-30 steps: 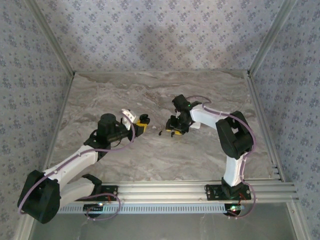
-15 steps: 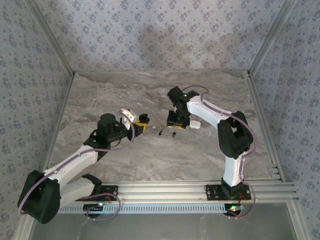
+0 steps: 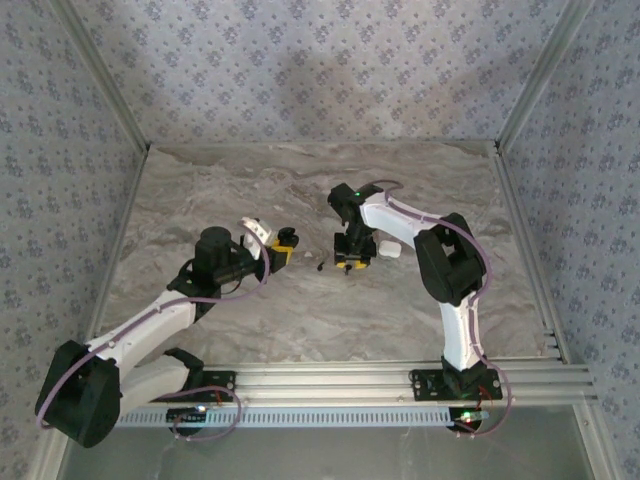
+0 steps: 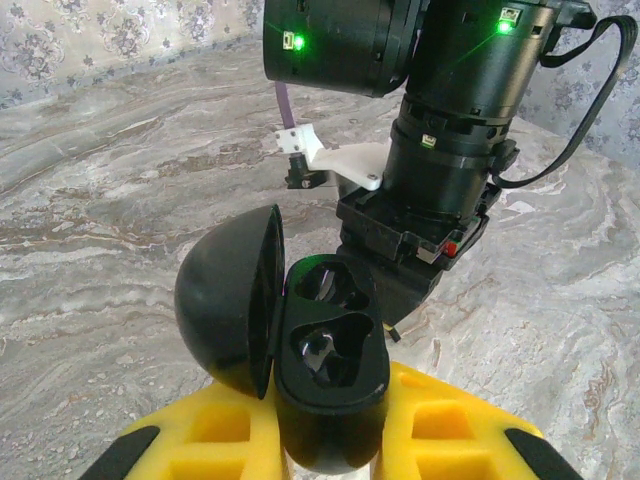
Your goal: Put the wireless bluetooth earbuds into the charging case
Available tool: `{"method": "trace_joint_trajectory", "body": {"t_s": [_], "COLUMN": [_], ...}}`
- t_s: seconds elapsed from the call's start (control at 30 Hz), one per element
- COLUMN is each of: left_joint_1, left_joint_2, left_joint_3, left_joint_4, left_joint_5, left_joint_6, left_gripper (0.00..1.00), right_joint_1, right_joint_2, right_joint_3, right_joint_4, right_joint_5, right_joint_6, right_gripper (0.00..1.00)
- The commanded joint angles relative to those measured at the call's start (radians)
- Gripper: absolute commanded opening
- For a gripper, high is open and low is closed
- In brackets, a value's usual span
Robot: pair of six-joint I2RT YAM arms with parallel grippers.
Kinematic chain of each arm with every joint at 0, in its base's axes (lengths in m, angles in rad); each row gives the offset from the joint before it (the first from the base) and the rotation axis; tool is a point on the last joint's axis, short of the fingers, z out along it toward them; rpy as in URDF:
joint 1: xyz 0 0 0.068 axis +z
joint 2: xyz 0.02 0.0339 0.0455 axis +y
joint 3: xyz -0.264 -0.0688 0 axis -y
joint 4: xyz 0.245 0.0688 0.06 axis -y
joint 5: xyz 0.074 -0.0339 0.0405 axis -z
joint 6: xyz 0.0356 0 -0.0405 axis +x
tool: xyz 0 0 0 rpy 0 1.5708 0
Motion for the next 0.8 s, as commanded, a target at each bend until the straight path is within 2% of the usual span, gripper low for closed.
{"method": "trace_joint_trajectory", "body": {"t_s": [0.0,0.77], "left_joint_1": [0.004,0.005], "left_joint_2": [-0.019,-0.010], "left_joint_3": [0.027,0.029], "left_joint_4": [-0.004,-0.005], "left_joint_5": [0.007,0.004], "left_joint_6": [-0.003,-0.002], "left_gripper": [0.12,0.12], "right_joint_1": [0.003,-0.007], "right_joint_2": [0.038,0.085], "right_joint_3": [0.022,0.030], "right_joint_4": [-0.018,0.021], "right_joint_5": [-0.011,0.000], "right_joint_6": [-0.010,-0.016], "right_gripper": [0.39,0.32]}}
